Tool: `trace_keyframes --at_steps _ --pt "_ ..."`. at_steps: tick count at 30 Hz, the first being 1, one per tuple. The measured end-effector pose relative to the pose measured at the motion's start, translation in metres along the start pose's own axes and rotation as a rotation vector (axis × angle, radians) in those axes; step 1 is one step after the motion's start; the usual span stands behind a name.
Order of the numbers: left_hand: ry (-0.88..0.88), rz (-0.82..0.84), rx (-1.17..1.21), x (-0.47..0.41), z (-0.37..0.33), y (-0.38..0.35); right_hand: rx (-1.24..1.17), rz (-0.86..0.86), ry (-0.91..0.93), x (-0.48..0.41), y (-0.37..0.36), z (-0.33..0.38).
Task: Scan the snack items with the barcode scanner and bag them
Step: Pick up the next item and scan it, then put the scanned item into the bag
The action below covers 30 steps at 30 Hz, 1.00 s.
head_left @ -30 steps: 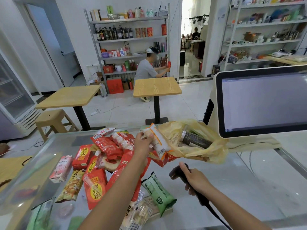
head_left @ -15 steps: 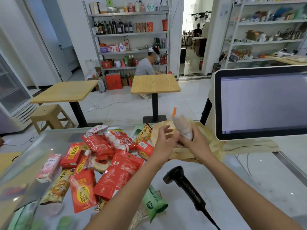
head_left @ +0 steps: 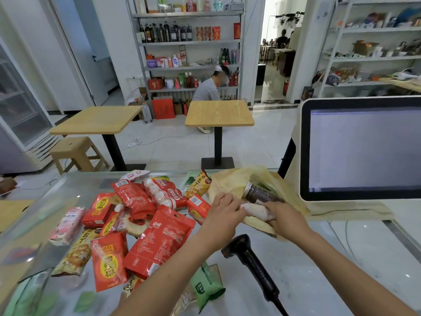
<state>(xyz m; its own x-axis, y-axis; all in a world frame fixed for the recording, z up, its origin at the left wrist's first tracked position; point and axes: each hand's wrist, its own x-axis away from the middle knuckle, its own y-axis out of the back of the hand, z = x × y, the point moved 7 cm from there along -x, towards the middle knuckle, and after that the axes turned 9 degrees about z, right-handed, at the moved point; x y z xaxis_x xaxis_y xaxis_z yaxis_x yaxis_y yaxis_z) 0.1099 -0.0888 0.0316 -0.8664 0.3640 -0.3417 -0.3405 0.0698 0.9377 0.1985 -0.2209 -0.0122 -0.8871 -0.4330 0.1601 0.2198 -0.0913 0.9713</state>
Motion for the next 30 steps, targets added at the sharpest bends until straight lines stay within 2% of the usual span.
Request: trace_keyframes --at_steps 4,7,8,10,12,13,14,16,17,19,20,22,24,25,27,30 --pt "0.033 0.003 0.033 0.004 -0.002 -0.001 0.156 -0.019 -0.140 0.003 0.008 -0.012" --pt "0.060 0.042 0.086 0.010 -0.003 -0.004 0.075 0.035 -0.155 0.002 0.000 -0.012" --pt "0.080 0.050 0.134 0.015 -0.002 -0.003 0.048 -0.008 -0.144 0.005 0.001 -0.010" --pt "0.159 0.004 0.230 0.028 0.005 0.006 -0.034 -0.280 -0.039 0.024 0.014 0.002" --pt "0.232 -0.121 0.256 0.050 0.011 0.023 -0.211 -0.582 0.110 0.064 0.033 0.020" --pt "0.253 -0.196 0.234 0.064 0.013 0.032 -0.237 -0.606 0.144 0.081 0.034 0.029" --pt "0.270 -0.223 0.208 0.079 0.014 0.037 -0.218 -0.526 0.136 0.094 0.029 0.039" --pt "0.318 -0.126 0.159 0.107 0.018 0.029 -0.116 -0.189 0.012 0.107 -0.002 0.051" --pt "0.353 -0.005 0.145 0.118 0.018 0.018 -0.072 -0.034 -0.066 0.109 -0.021 0.049" --pt "0.440 0.335 0.153 0.135 0.009 -0.011 -0.142 0.161 -0.138 0.109 -0.047 0.048" --pt "0.479 0.439 0.194 0.141 0.002 -0.019 -0.253 0.252 -0.149 0.106 -0.057 0.050" --pt "0.553 0.480 0.210 0.147 -0.006 -0.028 -0.735 0.419 -0.213 0.099 -0.073 0.053" --pt "0.648 0.430 0.352 0.144 -0.007 -0.025 -1.177 0.588 -0.281 0.097 -0.081 0.064" --pt "0.653 0.399 0.386 0.143 -0.006 -0.024 -1.241 0.620 -0.282 0.098 -0.080 0.067" --pt "0.596 0.338 0.284 0.140 -0.002 -0.020 -1.222 0.588 -0.285 0.101 -0.073 0.067" --pt "0.515 0.488 0.188 0.145 0.001 -0.038 -1.178 0.498 -0.307 0.106 -0.065 0.058"
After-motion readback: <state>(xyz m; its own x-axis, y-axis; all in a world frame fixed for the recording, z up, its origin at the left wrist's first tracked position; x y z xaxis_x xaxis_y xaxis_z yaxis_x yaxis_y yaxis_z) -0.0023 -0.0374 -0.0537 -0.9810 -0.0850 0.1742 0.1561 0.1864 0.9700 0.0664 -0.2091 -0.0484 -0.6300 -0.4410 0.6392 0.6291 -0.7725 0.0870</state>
